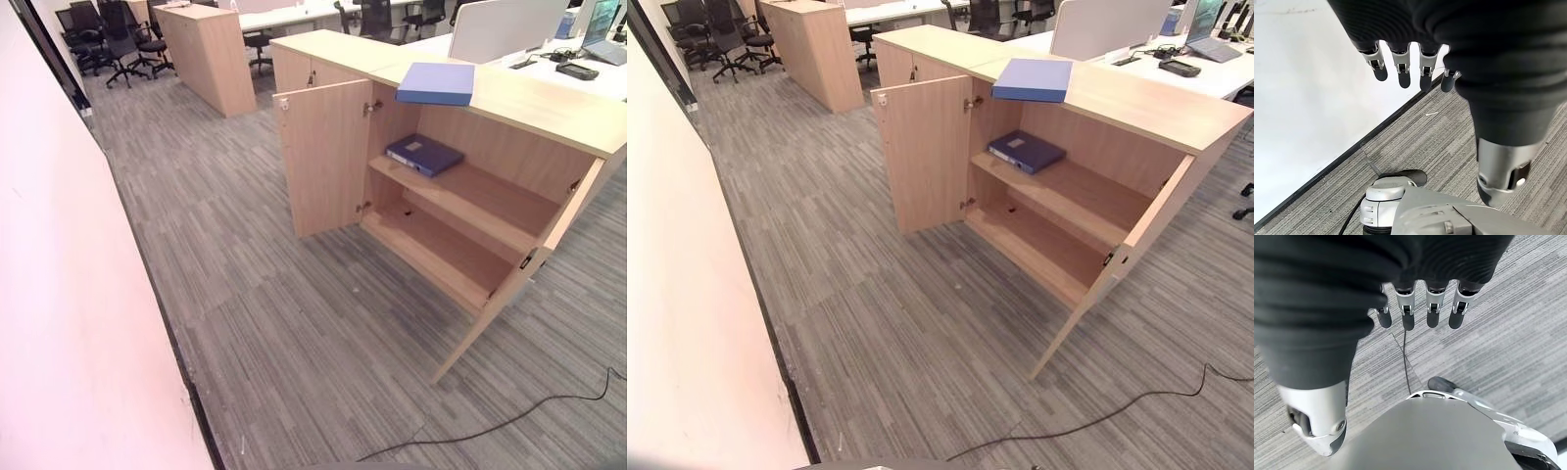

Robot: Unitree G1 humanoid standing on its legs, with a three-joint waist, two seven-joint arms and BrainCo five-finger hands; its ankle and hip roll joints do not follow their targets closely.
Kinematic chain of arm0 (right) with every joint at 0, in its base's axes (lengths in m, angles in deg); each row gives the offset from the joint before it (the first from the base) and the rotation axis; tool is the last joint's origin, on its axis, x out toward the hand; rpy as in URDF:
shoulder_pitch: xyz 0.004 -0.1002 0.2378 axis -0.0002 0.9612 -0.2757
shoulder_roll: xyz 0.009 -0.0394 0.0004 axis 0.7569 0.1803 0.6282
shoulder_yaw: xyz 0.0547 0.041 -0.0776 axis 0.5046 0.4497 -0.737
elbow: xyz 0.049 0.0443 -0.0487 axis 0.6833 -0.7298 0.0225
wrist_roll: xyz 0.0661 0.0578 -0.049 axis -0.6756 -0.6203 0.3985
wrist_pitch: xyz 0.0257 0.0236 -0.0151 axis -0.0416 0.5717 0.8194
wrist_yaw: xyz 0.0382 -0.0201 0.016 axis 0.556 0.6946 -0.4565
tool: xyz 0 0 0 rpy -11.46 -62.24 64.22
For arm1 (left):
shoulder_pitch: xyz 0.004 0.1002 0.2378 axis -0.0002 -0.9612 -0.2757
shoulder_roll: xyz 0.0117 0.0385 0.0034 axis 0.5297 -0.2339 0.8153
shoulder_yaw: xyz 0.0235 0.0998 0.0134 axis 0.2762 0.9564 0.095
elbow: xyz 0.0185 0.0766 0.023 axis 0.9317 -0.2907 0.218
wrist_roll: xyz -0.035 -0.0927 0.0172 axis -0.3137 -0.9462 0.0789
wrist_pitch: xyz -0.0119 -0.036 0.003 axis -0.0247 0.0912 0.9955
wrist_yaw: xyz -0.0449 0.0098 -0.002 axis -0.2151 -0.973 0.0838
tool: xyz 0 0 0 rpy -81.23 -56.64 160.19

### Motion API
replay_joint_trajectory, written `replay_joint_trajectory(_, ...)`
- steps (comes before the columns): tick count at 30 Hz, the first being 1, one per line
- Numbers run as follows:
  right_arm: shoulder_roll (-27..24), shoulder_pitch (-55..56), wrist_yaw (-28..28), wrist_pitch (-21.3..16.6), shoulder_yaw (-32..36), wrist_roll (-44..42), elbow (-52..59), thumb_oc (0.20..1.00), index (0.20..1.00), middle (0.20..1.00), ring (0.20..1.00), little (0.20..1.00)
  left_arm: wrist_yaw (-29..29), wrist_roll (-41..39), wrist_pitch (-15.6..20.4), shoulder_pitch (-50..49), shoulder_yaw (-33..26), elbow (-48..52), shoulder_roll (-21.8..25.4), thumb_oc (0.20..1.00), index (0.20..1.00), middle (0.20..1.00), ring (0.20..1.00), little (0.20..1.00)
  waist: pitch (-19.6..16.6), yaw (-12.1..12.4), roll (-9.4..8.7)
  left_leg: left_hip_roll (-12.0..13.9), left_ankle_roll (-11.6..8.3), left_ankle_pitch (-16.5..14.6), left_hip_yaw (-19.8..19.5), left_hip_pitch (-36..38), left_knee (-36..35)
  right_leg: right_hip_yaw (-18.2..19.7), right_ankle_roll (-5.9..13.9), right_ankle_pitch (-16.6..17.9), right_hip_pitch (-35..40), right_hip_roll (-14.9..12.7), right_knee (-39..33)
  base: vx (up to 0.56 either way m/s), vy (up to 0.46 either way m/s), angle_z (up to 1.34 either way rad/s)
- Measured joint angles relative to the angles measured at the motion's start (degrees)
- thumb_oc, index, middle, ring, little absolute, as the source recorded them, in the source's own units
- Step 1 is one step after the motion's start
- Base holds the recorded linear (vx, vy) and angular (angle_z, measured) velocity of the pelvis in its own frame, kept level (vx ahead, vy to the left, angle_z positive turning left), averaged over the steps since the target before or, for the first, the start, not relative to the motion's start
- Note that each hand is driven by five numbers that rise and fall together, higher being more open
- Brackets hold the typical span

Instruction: Put the empty folder in the office cabinet

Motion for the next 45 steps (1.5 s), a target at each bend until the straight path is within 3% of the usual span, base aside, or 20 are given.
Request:
replay_joint_trajectory(10, 0.1, 0.0, 0.0, -0.5, 0.0, 0.0, 0.0, 1.0, 1.0, 1.0, 1.0, 1.0, 0.2, -0.1, 0.1, 0.0, 0.0, 0.3, 0.0, 1.0, 1.0, 1.0, 1.0, 1.0, 0.7, 0.0, -0.9, 0.0, 0.0, 0.0, 0.0, 0.1, -0.2, 0.0, 0.0, 0.0, 0.0, 0.0, 0.0, 0.0, 0.0, 0.0)
replay_joint_trajectory(45, 0.1, -0.1, 0.0, -0.5, -0.1, 0.0, 0.0, 1.0, 1.0, 1.0, 1.0, 1.0, 0.1, 0.0, 0.0, -0.1, 0.0, 0.1, 0.1, 1.0, 1.0, 1.0, 1.0, 1.0, 1.1, 0.1, -0.69, -0.1, -0.21, 0.1, -1.5, 0.6, -0.1, -1.7, -0.05, -0.1, 1.3, 0.0, 0.0, 0.0, -0.009, 0.02)
